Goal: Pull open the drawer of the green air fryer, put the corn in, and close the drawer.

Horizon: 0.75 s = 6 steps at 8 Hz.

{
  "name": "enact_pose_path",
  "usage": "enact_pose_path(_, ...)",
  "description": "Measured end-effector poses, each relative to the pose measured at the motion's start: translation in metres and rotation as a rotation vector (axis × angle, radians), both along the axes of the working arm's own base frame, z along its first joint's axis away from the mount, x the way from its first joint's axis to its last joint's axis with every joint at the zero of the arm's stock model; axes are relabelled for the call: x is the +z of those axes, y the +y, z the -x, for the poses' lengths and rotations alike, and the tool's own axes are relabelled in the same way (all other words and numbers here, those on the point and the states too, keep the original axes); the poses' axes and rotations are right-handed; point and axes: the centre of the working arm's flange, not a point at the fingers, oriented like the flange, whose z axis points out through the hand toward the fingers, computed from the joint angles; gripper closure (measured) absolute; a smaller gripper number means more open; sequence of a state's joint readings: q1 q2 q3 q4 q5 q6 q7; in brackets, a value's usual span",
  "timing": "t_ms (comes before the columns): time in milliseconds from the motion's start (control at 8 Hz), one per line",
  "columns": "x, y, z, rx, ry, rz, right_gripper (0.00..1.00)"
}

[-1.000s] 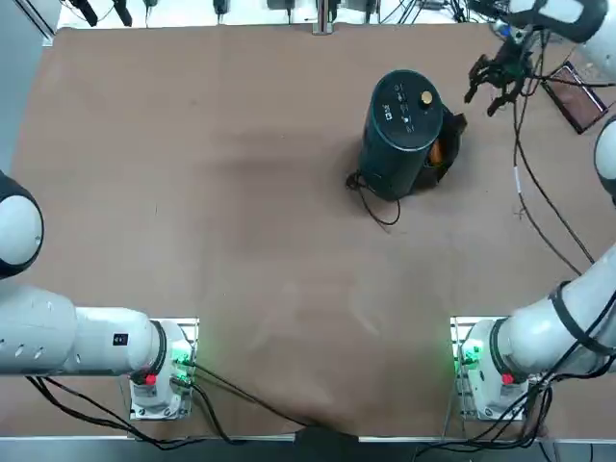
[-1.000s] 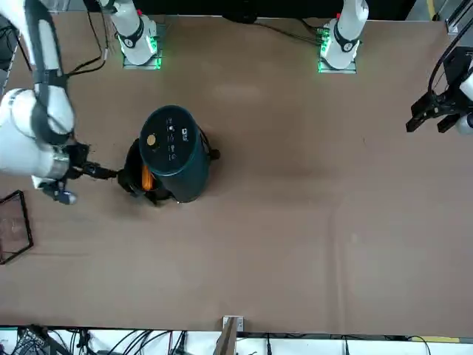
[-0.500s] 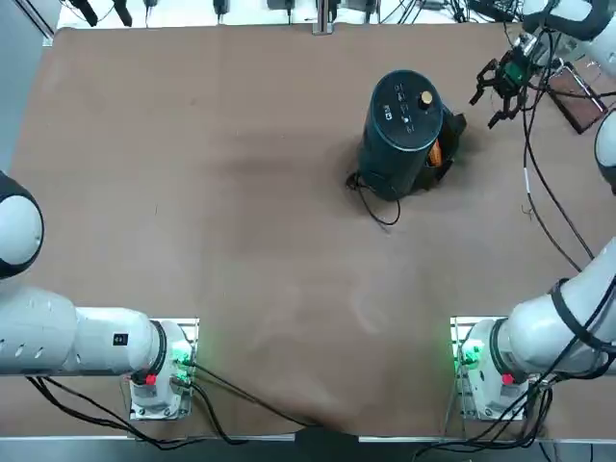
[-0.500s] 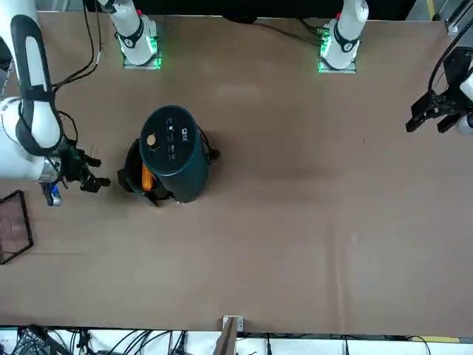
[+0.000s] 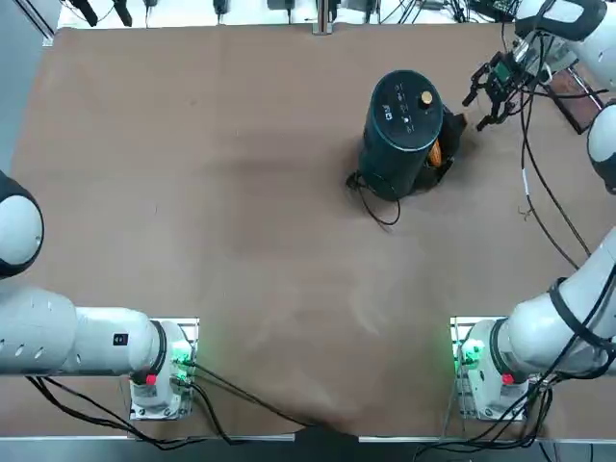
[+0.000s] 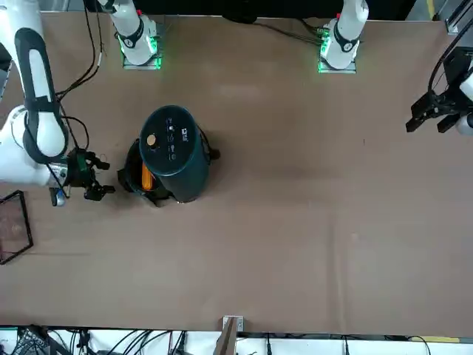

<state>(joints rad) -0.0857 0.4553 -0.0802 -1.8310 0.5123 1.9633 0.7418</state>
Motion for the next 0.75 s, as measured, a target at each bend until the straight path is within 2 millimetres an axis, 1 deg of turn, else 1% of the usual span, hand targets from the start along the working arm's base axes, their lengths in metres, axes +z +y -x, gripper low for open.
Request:
enact_pose_path(375, -0.017, -0.001, 0.001, -0.037, 0.023, -0.031, 0.01)
enact_pose_path(750, -0.024, 0.001, 0.001, -0.058, 0.032, -0.053, 0.01)
